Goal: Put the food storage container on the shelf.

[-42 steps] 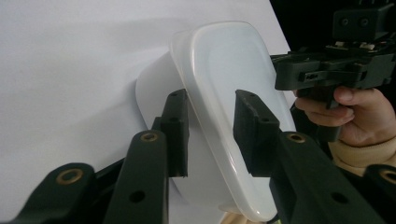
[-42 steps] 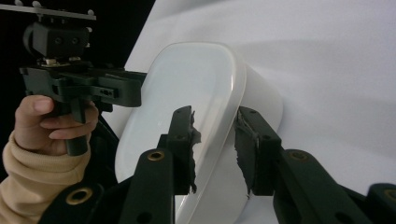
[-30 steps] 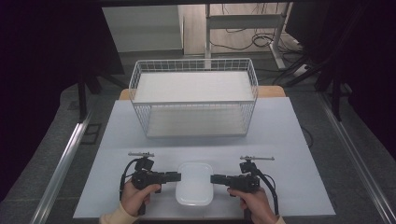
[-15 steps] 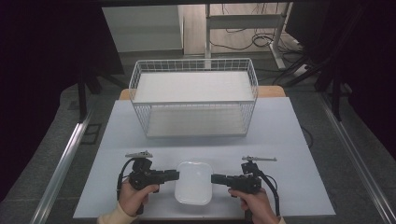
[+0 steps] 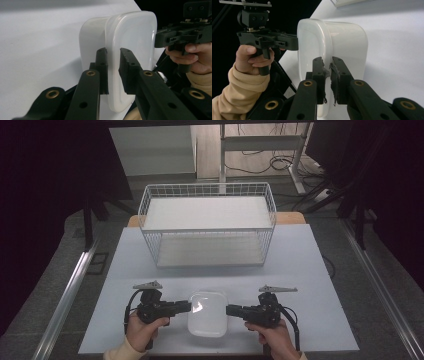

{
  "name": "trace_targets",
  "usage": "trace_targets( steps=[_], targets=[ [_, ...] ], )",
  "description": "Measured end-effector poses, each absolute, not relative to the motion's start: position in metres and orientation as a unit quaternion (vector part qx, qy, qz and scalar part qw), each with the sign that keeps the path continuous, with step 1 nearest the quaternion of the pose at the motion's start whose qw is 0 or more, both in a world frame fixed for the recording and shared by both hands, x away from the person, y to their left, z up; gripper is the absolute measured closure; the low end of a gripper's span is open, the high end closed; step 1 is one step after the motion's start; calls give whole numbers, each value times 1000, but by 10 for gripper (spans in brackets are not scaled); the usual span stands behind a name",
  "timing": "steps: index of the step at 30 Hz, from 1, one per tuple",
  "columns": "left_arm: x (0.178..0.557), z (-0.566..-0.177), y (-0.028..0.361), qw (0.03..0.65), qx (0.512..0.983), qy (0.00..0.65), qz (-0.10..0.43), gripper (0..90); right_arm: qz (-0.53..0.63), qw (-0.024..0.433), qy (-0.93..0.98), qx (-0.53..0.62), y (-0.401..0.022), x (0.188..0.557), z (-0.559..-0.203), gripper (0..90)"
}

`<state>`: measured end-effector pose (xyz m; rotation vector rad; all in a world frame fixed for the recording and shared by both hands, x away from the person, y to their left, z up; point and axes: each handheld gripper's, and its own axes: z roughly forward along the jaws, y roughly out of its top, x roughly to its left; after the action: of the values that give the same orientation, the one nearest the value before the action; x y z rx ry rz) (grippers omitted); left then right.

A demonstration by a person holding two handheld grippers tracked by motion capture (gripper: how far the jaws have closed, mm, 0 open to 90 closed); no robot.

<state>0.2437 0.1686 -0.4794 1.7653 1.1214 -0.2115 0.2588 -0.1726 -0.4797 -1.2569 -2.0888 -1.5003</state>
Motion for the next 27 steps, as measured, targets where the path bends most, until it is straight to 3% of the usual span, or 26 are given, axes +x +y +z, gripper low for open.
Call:
trace_targets(
  steps=[27],
  targets=[
    [265,-431,169,527,734,428,-17,785,-554,81,-742,-370,-171,285,-432,816]
  ],
)
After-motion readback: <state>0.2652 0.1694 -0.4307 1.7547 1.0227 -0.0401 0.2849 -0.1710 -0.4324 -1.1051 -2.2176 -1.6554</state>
